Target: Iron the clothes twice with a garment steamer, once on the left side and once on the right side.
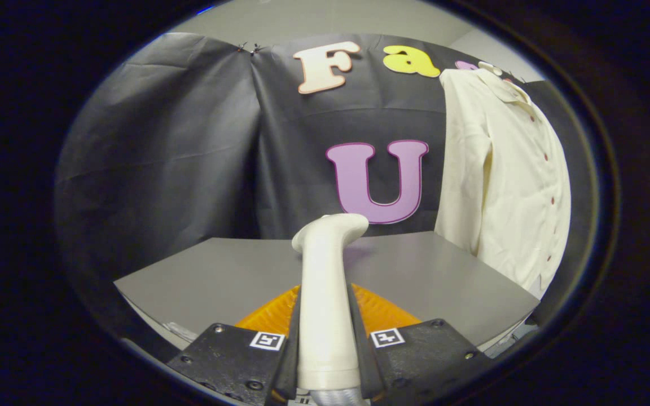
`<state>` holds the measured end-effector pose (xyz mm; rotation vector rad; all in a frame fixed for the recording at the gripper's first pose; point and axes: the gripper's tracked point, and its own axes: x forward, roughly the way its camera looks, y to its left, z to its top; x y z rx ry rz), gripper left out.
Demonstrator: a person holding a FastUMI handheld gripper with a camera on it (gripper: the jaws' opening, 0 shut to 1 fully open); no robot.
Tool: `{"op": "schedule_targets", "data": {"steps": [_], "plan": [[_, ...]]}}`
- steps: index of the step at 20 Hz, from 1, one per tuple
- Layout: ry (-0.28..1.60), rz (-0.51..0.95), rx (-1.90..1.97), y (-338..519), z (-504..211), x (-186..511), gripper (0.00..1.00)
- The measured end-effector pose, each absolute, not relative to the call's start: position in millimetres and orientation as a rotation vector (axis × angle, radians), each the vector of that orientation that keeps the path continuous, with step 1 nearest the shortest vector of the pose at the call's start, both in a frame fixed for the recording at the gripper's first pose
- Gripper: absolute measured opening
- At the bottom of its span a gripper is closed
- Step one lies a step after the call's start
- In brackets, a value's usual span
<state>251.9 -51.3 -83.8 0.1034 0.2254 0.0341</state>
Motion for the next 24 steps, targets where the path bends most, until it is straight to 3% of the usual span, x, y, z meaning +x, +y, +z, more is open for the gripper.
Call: {"op": "schedule_targets", "data": {"steps": [15,24], "plan": [[-0.129,-0.009,0.081,-191.1,30.8,141.0,0.41],[-0.204,-0.089,0.108,-272.4,49.9,122.0,0.4]]}}
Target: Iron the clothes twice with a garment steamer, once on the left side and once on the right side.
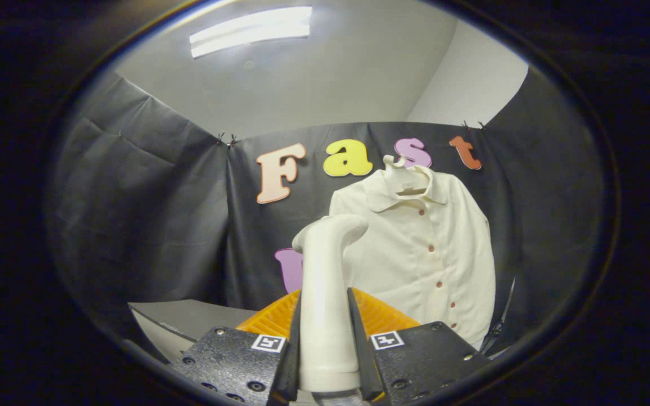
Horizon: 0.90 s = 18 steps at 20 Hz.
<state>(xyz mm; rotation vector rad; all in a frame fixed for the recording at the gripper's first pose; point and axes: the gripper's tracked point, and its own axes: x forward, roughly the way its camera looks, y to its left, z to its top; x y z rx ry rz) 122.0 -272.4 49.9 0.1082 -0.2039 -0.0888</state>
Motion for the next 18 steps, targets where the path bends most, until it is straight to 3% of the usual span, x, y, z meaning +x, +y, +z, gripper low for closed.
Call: {"op": "schedule_targets", "data": {"steps": [18], "plan": [[-0.249,-0.168,0.151,-365.6,48.4,170.3,0.4]]}}
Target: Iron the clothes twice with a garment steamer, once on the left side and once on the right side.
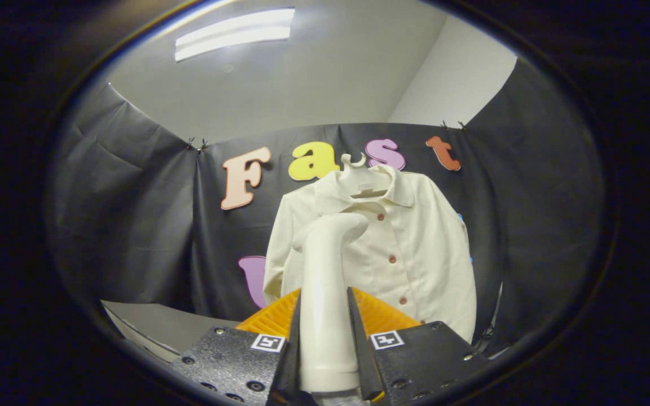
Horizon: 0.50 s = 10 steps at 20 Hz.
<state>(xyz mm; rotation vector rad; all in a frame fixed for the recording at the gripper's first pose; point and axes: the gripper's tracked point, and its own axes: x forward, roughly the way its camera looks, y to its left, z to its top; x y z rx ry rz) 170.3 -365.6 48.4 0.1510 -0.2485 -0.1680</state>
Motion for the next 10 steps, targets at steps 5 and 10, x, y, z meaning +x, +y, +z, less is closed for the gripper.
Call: {"op": "schedule_targets", "data": {"steps": [5,10], "plan": [[-0.225,-0.163,0.212,-379.1,27.2,198.9,0.4],[-0.131,-0.138,0.211,-373.6,-17.0,212.5,0.41]]}}
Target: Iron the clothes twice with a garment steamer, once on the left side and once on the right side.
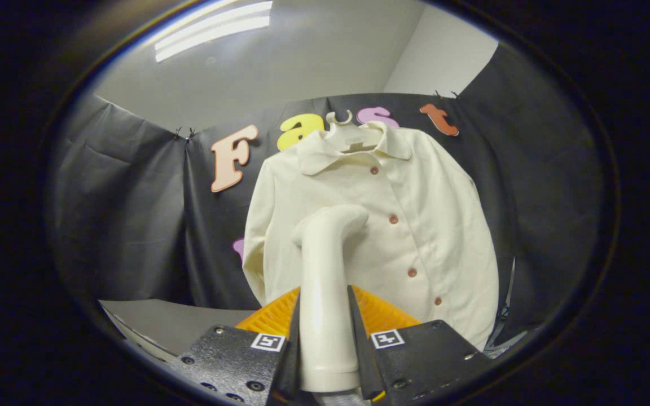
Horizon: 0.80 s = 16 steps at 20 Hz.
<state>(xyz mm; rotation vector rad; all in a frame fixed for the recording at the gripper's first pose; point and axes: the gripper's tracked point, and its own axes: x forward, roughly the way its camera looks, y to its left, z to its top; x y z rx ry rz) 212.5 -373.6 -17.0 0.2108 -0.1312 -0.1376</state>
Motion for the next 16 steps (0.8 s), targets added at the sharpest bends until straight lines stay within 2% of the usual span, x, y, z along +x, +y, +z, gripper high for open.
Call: {"op": "schedule_targets", "data": {"steps": [16], "plan": [[0.019,-0.139,0.284,-372.1,-96.1,186.2,0.41]]}}
